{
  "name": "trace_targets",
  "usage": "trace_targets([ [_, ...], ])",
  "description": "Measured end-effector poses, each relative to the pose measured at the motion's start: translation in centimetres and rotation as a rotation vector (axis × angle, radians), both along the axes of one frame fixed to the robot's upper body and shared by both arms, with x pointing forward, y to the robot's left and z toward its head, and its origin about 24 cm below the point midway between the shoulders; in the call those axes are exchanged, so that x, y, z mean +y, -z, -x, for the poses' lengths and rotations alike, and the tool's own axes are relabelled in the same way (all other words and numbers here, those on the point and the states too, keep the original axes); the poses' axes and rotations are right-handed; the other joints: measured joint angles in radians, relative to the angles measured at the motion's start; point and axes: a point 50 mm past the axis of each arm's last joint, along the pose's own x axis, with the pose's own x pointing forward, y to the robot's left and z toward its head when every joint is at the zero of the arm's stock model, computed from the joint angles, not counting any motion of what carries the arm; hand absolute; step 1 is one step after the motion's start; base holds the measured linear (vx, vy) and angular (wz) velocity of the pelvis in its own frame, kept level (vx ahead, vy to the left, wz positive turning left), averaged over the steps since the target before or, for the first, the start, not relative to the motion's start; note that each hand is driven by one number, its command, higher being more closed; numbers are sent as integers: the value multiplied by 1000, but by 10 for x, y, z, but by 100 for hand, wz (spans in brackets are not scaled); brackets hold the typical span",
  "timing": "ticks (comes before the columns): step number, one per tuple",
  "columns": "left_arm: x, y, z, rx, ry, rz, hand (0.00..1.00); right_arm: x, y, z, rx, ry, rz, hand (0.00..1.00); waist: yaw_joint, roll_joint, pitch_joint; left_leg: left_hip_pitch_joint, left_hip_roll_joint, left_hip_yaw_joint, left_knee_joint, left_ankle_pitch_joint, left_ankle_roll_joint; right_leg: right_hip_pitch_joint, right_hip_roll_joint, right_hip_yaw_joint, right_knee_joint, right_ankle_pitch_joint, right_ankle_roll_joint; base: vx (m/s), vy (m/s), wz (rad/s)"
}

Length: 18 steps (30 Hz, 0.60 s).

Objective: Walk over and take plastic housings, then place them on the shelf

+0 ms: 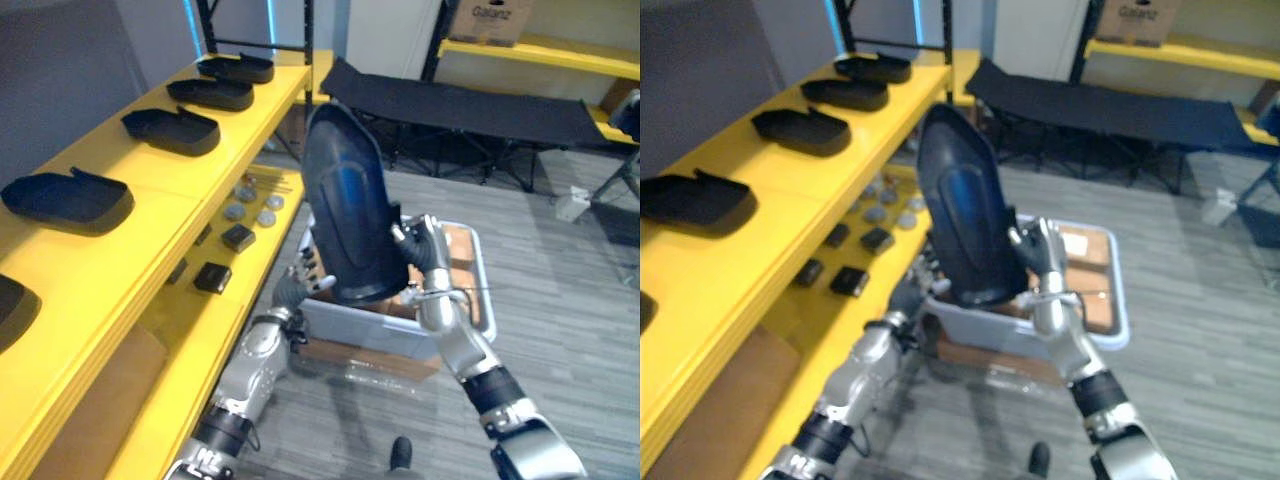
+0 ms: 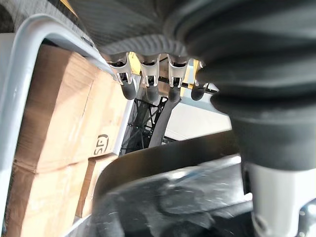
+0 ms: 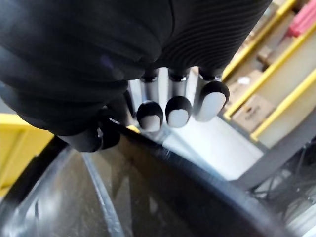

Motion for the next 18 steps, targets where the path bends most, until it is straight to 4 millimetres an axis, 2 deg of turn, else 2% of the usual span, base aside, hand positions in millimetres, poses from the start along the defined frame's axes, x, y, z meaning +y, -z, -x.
trace_targets([
  [11, 1, 4, 0, 13, -57, 2, 0, 34, 17, 10, 79, -133, -56, 100, -1, 0, 0, 0, 0, 1, -1, -2, -3, 0, 0, 0, 0, 4, 5, 0, 0, 0],
  [17, 4, 8, 0, 17, -92, -6, 0, 37, 33, 17, 128, -119, -79, 100, -2, -1, 0, 0, 0, 3, 1, -4, -1, 0, 0, 0, 0, 3, 5, 0, 0, 0],
  [18, 4, 7, -1, 2, -100, -24, 100, 37, 36, 19, 139, -115, -82, 100, -2, -1, 0, 0, 0, 3, 1, -4, -1, 0, 0, 0, 0, 3, 4, 0, 0, 0],
])
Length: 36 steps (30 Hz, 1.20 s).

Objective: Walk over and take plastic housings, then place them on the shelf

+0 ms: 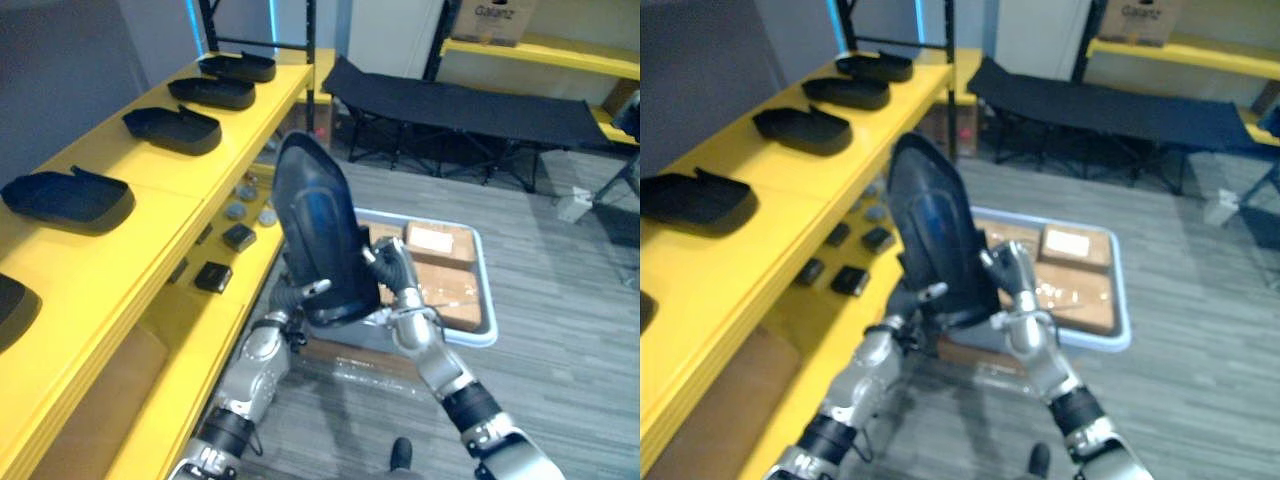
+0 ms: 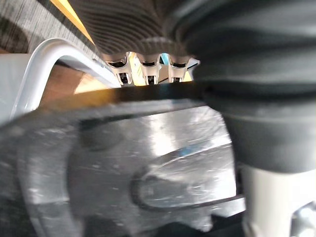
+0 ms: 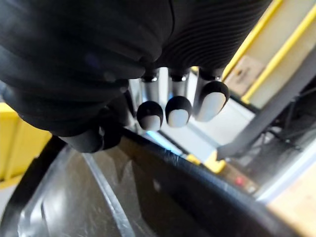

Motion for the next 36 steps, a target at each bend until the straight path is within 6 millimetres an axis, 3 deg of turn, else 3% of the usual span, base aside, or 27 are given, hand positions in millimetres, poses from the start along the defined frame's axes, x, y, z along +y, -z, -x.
trace_targets([
  [11, 2, -7, -1, -67, -61, 50, 100, 5, 14, 13, 13, -17, -41, 100, -12, 0, 0, 1, 0, 2, 0, 0, 0, -1, 0, 0, 0, 0, -1, 0, 0, 0],
  [23, 6, -11, -2, -81, -111, 70, 100, 15, 10, 20, -29, -35, -109, 100, -21, 1, 0, 1, -1, 3, 0, -1, 0, -3, 0, 0, -2, -3, -4, 0, 0, 0],
  [36, 7, -43, 1, -291, -101, -72, 100, 14, -3, 30, -143, -54, -193, 100, -21, 16, -8, 0, -2, 8, 0, -6, -1, -10, -1, 0, -9, -4, -6, 0, 0, 0],
])
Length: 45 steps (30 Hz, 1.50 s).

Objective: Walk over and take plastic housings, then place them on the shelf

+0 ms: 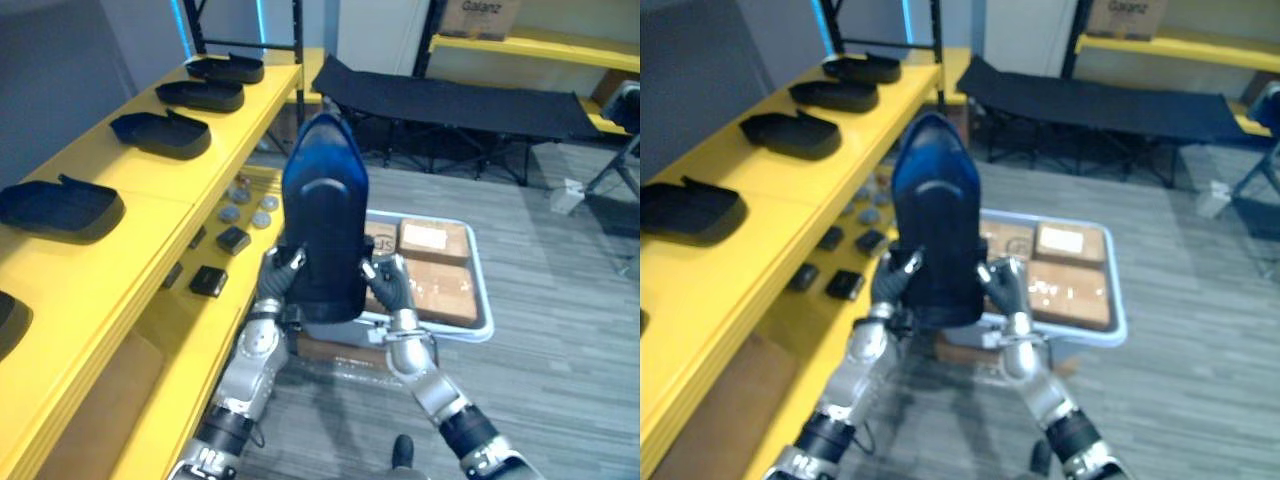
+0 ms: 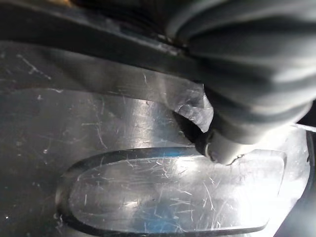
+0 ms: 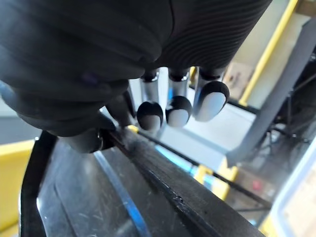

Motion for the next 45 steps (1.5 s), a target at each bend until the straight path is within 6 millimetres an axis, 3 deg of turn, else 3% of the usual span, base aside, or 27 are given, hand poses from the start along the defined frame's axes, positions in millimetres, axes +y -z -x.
trace_targets([
  [1, 2, -3, 2, -23, -3, -6, 100, 1, -2, 1, -15, -9, -8, 100, 0, 1, 0, 0, 0, 2, 2, -1, 0, -1, 0, 0, 3, 0, 0, 10, 8, -4],
  [2, 2, -5, 4, -35, -6, -15, 100, 1, -3, 3, -25, -13, -18, 0, 0, 3, -2, -1, 0, 4, 3, -3, 1, -3, 1, 1, 8, 0, 0, 16, 10, -5],
  [8, 9, 7, 15, 2, -16, -23, 100, 1, -3, 17, -56, -57, -55, 0, 0, 37, -23, -16, 0, 15, 39, -34, 3, -7, 0, 4, 9, 2, 2, 16, 21, -7],
  [14, 14, 11, 17, 17, -15, -18, 100, 4, -9, 20, -96, -80, -78, 0, 3, 38, -24, -23, 1, 15, 59, -48, 4, -7, -1, 4, 9, 3, 3, 0, 0, 0],
  [20, 22, 17, 21, 38, -63, -37, 100, 3, -33, 23, -183, -137, -167, 0, 4, 39, -24, -34, 1, 10, 69, -53, 4, -9, -3, 3, 9, 4, 5, 1, 1, 1],
  [23, 37, 16, 24, 24, -155, -111, 100, -3, -58, 25, -236, -212, -252, 0, 6, 39, -24, -34, 1, 8, 69, -53, 4, -6, -3, 2, 9, 6, 6, 0, 0, 0],
  [29, 71, -1, 36, -51, -381, -182, 100, -38, -99, 29, -306, -367, -466, 0, 12, 39, -24, -30, 1, 7, 71, -55, 4, -1, -3, 2, 9, 7, 8, 0, 0, 0],
  [35, 89, -8, 41, -84, -539, -188, 100, -77, -111, 45, -383, -411, -645, 0, -3, 39, -24, -15, 2, 25, 70, -62, 3, -3, -1, 12, 9, 0, 8, -2, -4, -8],
  [40, 108, -8, 48, -87, -684, -138, 100, -124, -94, 56, -414, -134, -716, 0, -17, 45, -22, 2, 2, 58, 67, -66, 1, -16, 4, 39, 9, 1, 10, 21, -6, -15],
  [42, 114, -12, 55, -122, -719, -92, 100, -140, -64, 59, -306, 34, -756, 0, -29, 45, -22, 3, 2, 61, 67, -68, 1, -16, 4, 42, 9, 1, 10, 38, 9, -3],
  [45, 116, -18, 69, -169, -730, -27, 100, -141, -28, 64, -137, 115, -804, 0, -25, 47, -20, 16, 2, 77, 67, -75, 1, -15, 6, 54, 9, 1, 10, 30, 18, -10],
])
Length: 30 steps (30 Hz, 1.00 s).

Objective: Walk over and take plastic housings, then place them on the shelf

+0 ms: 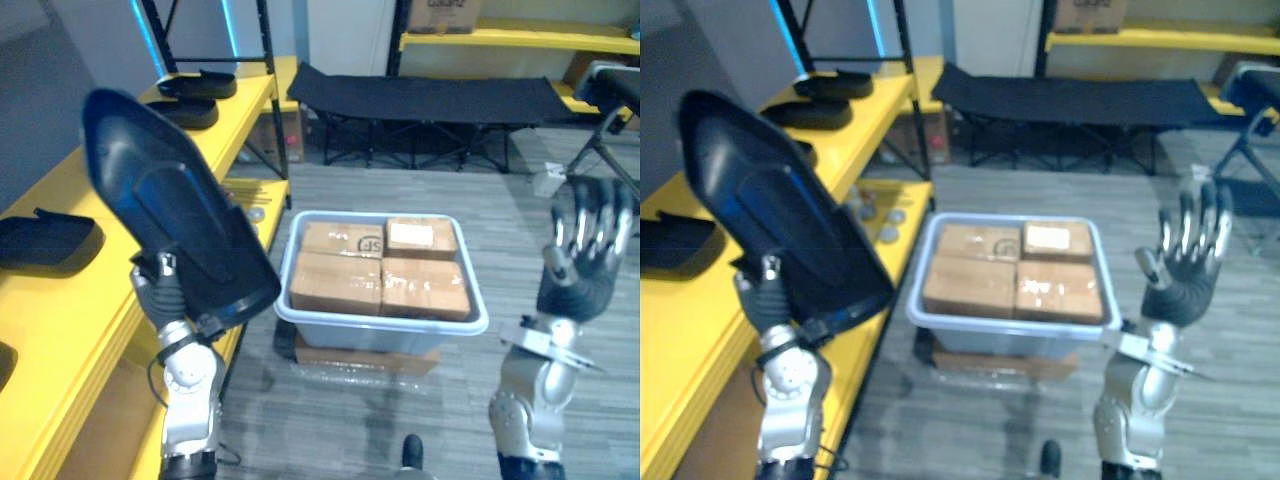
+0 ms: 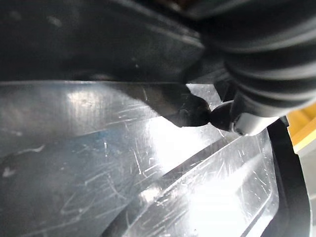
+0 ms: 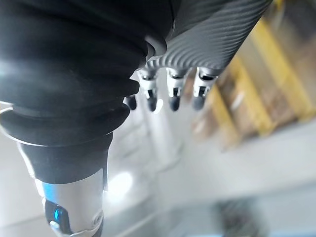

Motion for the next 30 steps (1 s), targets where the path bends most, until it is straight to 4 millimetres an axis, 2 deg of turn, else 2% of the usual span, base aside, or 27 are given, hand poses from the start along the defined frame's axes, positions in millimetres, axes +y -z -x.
trace_targets([
  [2, 4, -2, 14, -35, -10, 22, 100, 9, 15, 6, 62, -29, -39, 0, 1, 4, 0, 6, 0, 2, 6, -10, 3, 7, -1, 0, 0, -1, 0, 9, 10, -4],
  [8, 31, -3, 41, -54, -163, -1, 100, 47, 11, -8, 61, -191, 29, 0, 36, 2, 3, -4, 1, -45, 18, -20, 10, 46, -10, -53, 0, -29, 3, 1, -15, 19],
  [13, 67, -23, 76, -113, -394, -90, 100, 79, -5, -34, 19, -337, 86, 0, 117, 5, 3, -55, -2, -150, 20, -7, 5, 88, -23, -154, 0, -31, 12, 41, -17, 59],
  [15, 82, -29, 96, -102, -522, -155, 100, 90, -9, -44, 14, -389, 119, 0, 169, 9, 4, -77, -7, -206, 28, -7, 5, 122, -30, -230, 0, -31, 12, 71, -6, 62],
  [16, 86, -30, 102, -97, -549, -171, 100, 92, -11, -47, 11, -400, 125, 0, 177, 9, 4, -86, -9, -225, 31, -7, 5, 132, -32, -251, 0, -31, 12, 69, 3, 71],
  [18, 96, -31, 119, -69, -619, -208, 100, 96, -11, -54, 23, -411, 135, 0, 223, 8, 4, -94, -23, -284, 33, -7, 5, 175, -44, -326, 0, -32, 13, 72, 20, 71],
  [19, 98, -31, 123, -63, -635, -217, 100, 97, -10, -56, 28, -413, 136, 0, 232, 7, 3, -99, -27, -303, 34, -7, 6, 185, -46, -342, 0, -33, 15, 67, 17, 69],
  [21, 104, -33, 137, -55, -681, -248, 100, 106, -8, -60, 43, -449, 144, 0, 273, -1, -2, -121, -38, -358, 37, -7, 7, 216, -52, -394, 0, -47, 25, 51, 7, 66],
  [24, 106, -34, 149, -51, -708, -265, 100, 122, -3, -61, 74, -503, 182, 0, 312, -3, -4, -136, -46, -413, 39, -8, 7, 253, -52, -448, 0, -75, 49, 44, -18, 51],
  [26, 105, -31, 153, -49, -718, -251, 100, 125, -2, -60, 77, -515, 199, 0, 330, -1, -3, -139, -48, -427, 40, -8, 7, 261, -51, -467, 0, -82, 47, 16, -18, 34],
  [30, 104, -26, 160, -44, -721, -220, 100, 126, 3, -61, 111, -521, 221, 0, 336, 4, -1, -142, -51, -444, 39, -10, 7, 274, -52, -486, 0, -88, 46, 13, -4, 11],
])
